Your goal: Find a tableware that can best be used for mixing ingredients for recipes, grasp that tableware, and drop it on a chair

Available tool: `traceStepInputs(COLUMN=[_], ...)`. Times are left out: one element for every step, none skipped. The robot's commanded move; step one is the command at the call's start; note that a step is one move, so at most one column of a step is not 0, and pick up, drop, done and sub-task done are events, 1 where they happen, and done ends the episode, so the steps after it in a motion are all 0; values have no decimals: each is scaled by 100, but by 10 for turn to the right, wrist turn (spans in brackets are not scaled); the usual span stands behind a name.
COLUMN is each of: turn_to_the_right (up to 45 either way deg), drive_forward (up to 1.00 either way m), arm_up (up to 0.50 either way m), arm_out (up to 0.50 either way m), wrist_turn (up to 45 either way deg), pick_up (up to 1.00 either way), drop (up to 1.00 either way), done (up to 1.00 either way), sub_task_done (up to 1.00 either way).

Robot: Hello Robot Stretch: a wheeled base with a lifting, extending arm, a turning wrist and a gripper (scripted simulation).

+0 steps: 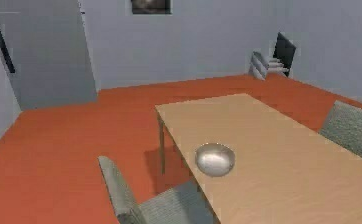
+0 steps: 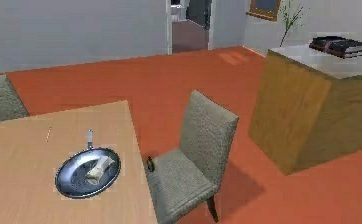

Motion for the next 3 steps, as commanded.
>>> traceStepInputs(turn_to_the_right=[-450,-300,0], drive_forward=[0,0,0], arm_up=[0,0,50], arm_out=[0,0,0], wrist_turn=[0,0,0], pick_up=[0,0,0], drop=[0,0,0], done=[0,0,0], sub_task_done=[0,0,0])
